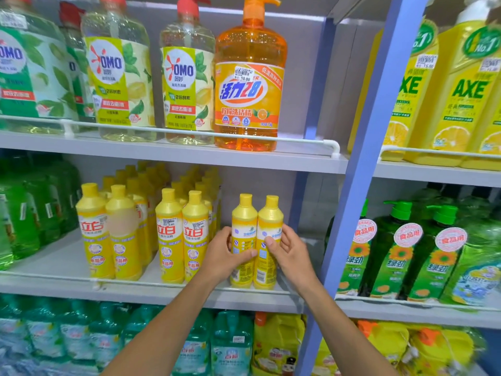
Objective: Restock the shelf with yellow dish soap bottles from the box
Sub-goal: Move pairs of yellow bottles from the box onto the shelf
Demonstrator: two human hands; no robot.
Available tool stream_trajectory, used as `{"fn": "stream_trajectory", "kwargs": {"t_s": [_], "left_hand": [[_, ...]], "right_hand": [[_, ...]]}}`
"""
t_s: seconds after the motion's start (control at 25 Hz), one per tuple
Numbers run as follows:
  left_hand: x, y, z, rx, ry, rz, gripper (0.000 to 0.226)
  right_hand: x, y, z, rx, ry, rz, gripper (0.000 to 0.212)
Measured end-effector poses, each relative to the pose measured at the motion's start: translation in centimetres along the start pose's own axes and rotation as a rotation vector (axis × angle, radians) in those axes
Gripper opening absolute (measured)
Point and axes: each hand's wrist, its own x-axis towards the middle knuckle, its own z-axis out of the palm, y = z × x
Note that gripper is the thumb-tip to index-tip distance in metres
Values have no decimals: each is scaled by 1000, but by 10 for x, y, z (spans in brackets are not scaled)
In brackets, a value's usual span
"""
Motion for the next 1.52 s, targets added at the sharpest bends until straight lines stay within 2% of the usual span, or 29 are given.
{"fn": "stream_trajectory", "kwargs": {"t_s": [0.12,0.24,0.36,0.48,0.64,0.72,0.84,0.92,1.04,1.2,1.28,1.36,1.44,1.52], "left_hand": [[1,-3,-7,-45,-100,-23,58],[-1,-4,-16,-57,-173,-33,55],[0,-9,-15,-29,-134,-24,57],[2,-7,-9,17,-58,-37,57],[2,-3,2,54,43,-23,59],[2,-7,3,52,45,-35,60],[1,-11,-5,11,-10,-45,59],[-3,-10,-8,-31,-24,-46,56],[-7,-6,-2,-8,37,-32,53],[-3,-8,3,78,108,-30,59],[-3,-12,3,95,82,-29,59],[-8,-15,0,74,4,-23,60],[-12,-21,-4,57,-55,-14,62],[-13,-27,-6,102,-28,-16,59]], "right_hand": [[-4,-6,3,-128,149,-22,51],[-2,-6,3,-178,190,-26,48],[0,-3,-2,-94,102,-14,38],[-2,3,-3,-41,31,-23,40],[-7,5,14,-71,150,-24,54],[-4,5,15,-108,193,-26,53],[0,5,3,-116,60,-26,44],[-2,6,-4,-84,-28,-23,45],[-5,11,2,-85,-38,-1,51],[-1,15,8,-94,72,8,53],[1,12,0,-73,-14,19,52],[-3,13,-6,-122,-81,29,63],[-10,20,-5,-196,-12,39,76],[-16,33,1,-271,123,59,76]]}}
